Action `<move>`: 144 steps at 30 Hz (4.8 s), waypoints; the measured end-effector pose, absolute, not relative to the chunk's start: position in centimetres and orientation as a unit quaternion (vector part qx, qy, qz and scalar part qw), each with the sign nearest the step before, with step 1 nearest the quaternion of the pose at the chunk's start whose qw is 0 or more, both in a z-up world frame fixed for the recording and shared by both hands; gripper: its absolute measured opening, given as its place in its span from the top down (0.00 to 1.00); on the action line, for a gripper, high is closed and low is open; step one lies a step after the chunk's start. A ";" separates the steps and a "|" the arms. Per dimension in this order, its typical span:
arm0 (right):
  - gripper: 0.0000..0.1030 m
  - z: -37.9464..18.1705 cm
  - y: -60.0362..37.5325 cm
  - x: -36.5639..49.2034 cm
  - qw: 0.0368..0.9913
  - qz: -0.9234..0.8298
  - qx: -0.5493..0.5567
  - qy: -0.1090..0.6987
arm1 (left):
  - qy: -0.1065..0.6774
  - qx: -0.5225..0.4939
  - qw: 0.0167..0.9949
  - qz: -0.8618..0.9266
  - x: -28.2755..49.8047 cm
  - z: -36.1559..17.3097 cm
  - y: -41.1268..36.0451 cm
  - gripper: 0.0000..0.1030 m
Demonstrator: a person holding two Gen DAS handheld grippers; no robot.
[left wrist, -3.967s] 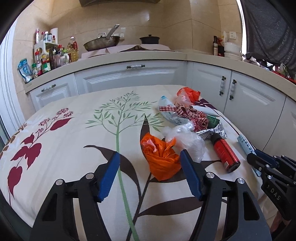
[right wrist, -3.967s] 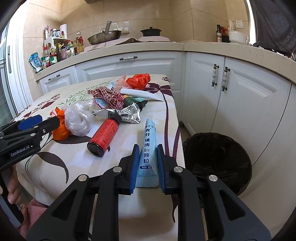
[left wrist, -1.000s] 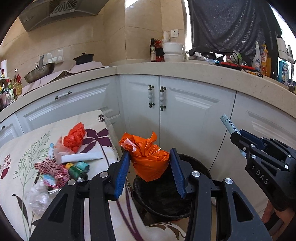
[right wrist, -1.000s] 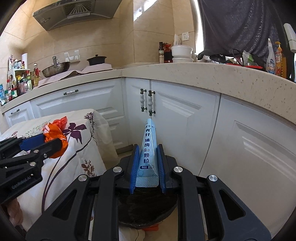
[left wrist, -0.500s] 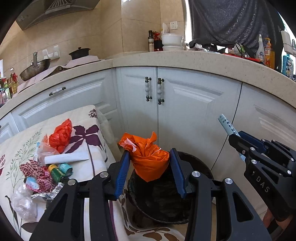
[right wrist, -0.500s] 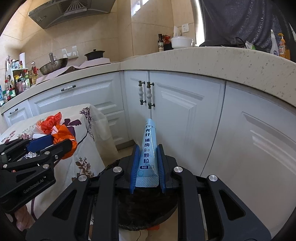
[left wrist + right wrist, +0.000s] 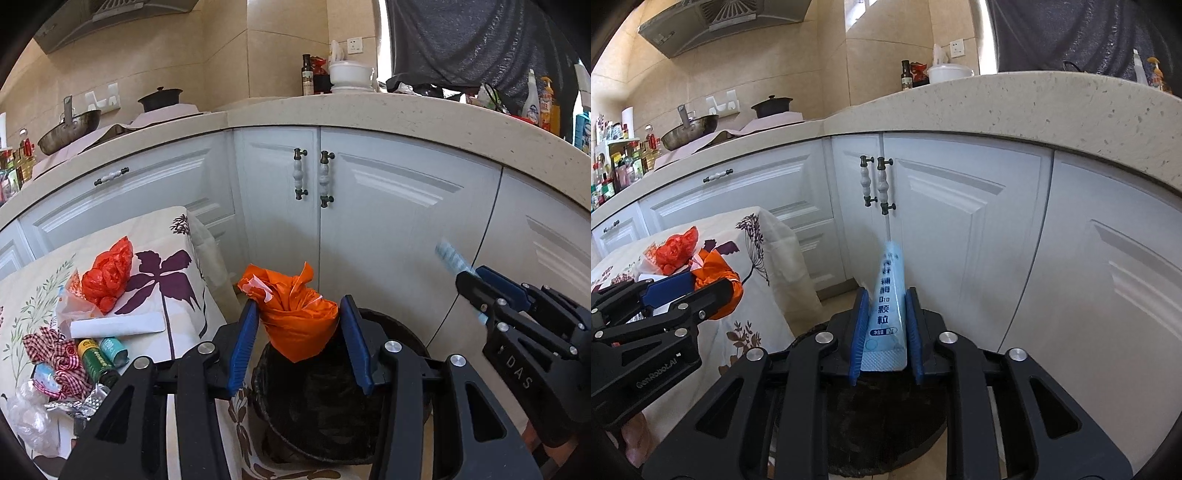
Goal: Collect trash
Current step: 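Open both tools to drop the bag and tube into the wastebasket, then return to the table and close the right tool on the red spray can, then grasp the clear plastic bag with the left tool while right holds the can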
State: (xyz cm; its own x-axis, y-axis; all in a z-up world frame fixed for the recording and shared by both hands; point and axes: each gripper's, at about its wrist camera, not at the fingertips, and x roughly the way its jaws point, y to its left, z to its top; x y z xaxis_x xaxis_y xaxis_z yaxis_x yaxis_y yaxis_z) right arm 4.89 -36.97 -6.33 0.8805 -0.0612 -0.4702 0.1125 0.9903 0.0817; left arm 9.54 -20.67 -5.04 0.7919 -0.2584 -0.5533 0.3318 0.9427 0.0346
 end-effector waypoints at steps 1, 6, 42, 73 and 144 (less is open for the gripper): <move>0.68 -6.4 -37.1 5.0 0.968 -0.048 0.054 0.240 | 0.282 0.063 0.945 -0.155 9.6 -5.0 -20.7 0.43; 0.60 -6.6 -37.3 5.4 0.967 -0.052 0.058 0.241 | 0.281 0.052 0.946 -0.151 10.1 -4.8 -20.6 0.36; 0.53 -3.9 -21.4 2.2 0.966 0.071 0.039 0.245 | 0.266 0.026 0.964 -0.010 3.0 -1.1 -1.0 0.24; 0.63 -7.0 -9.7 -0.4 0.944 0.162 -0.017 0.287 | 0.280 0.016 0.959 0.040 0.3 -4.5 6.4 0.23; 0.77 -6.2 -14.9 -2.1 0.955 0.129 -0.003 0.268 | 0.301 0.016 0.953 -0.030 1.1 -4.7 2.6 0.59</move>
State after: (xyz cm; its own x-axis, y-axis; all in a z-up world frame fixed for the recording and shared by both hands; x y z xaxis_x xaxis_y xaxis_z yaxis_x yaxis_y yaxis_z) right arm -2.09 -14.86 -6.21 0.8236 0.2441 -0.5119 -0.2477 0.9668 0.0626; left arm 1.09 2.63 -4.70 0.8166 -0.0466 -0.5753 0.0662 0.9977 0.0132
